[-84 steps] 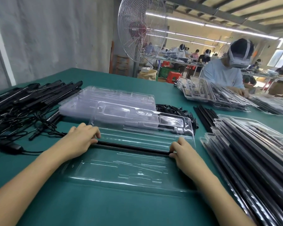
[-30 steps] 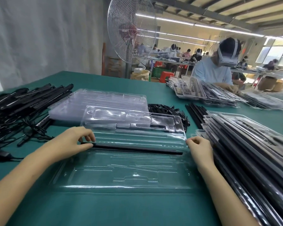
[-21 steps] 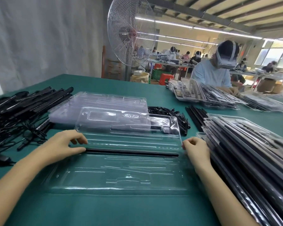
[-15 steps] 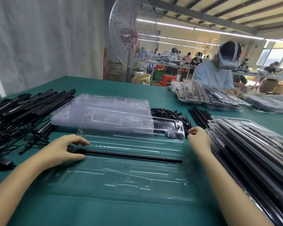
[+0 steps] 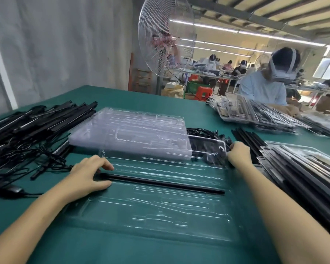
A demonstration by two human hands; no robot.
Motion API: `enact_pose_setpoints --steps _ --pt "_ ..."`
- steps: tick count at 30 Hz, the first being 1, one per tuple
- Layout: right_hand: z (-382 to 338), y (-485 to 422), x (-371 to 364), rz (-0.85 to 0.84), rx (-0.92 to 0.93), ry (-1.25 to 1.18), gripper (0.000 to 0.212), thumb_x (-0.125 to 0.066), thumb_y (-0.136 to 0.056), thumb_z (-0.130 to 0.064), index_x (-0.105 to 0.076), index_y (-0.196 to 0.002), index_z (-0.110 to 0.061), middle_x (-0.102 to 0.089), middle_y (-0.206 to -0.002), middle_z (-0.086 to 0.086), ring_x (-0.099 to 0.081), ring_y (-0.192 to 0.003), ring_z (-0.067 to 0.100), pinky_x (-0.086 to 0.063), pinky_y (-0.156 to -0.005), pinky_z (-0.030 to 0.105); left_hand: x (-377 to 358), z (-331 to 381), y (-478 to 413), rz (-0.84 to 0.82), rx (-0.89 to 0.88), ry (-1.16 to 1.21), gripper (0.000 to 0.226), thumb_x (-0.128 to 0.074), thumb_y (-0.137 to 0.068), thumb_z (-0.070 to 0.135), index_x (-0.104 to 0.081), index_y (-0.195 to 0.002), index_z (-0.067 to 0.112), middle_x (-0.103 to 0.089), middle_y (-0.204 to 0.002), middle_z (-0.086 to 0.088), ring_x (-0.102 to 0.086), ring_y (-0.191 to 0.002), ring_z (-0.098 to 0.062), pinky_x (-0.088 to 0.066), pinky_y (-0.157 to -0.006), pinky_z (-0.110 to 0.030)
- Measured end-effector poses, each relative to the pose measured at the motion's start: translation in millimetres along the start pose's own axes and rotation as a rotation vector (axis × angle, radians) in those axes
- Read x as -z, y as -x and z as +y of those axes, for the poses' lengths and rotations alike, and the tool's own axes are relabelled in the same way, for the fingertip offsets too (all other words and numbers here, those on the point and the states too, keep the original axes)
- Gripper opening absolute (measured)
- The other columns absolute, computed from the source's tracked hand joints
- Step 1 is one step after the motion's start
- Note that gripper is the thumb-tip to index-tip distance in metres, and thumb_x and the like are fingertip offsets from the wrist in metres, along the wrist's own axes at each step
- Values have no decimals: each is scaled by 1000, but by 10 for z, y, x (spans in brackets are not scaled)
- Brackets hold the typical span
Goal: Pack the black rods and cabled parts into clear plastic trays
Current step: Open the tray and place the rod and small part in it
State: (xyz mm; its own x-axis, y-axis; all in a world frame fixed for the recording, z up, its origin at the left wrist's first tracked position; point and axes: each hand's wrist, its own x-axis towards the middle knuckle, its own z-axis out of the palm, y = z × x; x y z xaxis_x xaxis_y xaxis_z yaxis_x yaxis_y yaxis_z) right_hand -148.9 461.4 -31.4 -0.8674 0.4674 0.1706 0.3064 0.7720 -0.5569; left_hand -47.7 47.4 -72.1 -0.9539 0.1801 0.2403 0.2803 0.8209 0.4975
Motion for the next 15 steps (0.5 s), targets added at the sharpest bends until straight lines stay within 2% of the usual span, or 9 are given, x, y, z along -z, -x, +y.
enact_pose_setpoints --steps 3,5,7,8,10,13,15 --pt "-59 53 129 107 11 -183 45 -52 -85 0 -36 -126 0 -56 -103 25 -58 -86 37 -47 -66 40 -17 44 1 9 30 -4 35 -78 -73 27 -51 -89 45 -51 -98 22 -47 -95 -8 -36 -91 -34" --pt "-139 189 263 135 38 -402 73 -54 -84 0 -17 -145 -16 -58 -88 16 -64 -71 35 -56 -61 43 -19 69 0 17 57 -9 35 -78 -73 26 -51 -87 44 -52 -98 17 -46 -96 -11 -36 -91 -35" --pt "-214 380 410 156 79 -605 86 -57 -82 1 -9 -147 -29 -57 -81 12 -66 -55 27 -56 -49 34 -37 112 -3 32 80 -16 36 -78 -72 25 -50 -85 43 -53 -99 13 -46 -97 -15 -36 -91 -35" --pt "-234 493 481 161 105 -688 85 -58 -80 2 -13 -144 -31 -58 -80 12 -66 -51 25 -54 -45 29 -53 141 -6 37 87 -25 36 -78 -72 25 -49 -84 43 -53 -98 12 -46 -97 -16 -36 -91 -35" --pt "-259 746 592 96 158 -838 71 -60 -80 3 -26 -133 -30 -61 -80 15 -66 -49 27 -53 -45 27 -93 197 -13 54 102 -63 35 -77 -72 25 -48 -84 42 -51 -97 11 -46 -98 -17 -36 -88 -33" --pt "-228 1135 627 -154 136 -1022 39 -61 -86 -1 -38 -113 -18 -66 -69 14 -65 -46 28 -52 -41 28 -136 249 -4 97 141 -102 34 -75 -70 25 -50 -88 39 -49 -98 10 -44 -99 -17 -32 -84 -32" --pt "-179 1348 574 -251 78 -1064 26 -58 -88 -1 -40 -100 -15 -65 -58 13 -64 -44 27 -50 -38 27 -141 254 9 118 162 -72 34 -76 -70 22 -51 -86 39 -49 -97 10 -44 -100 -19 -33 -86 -33"
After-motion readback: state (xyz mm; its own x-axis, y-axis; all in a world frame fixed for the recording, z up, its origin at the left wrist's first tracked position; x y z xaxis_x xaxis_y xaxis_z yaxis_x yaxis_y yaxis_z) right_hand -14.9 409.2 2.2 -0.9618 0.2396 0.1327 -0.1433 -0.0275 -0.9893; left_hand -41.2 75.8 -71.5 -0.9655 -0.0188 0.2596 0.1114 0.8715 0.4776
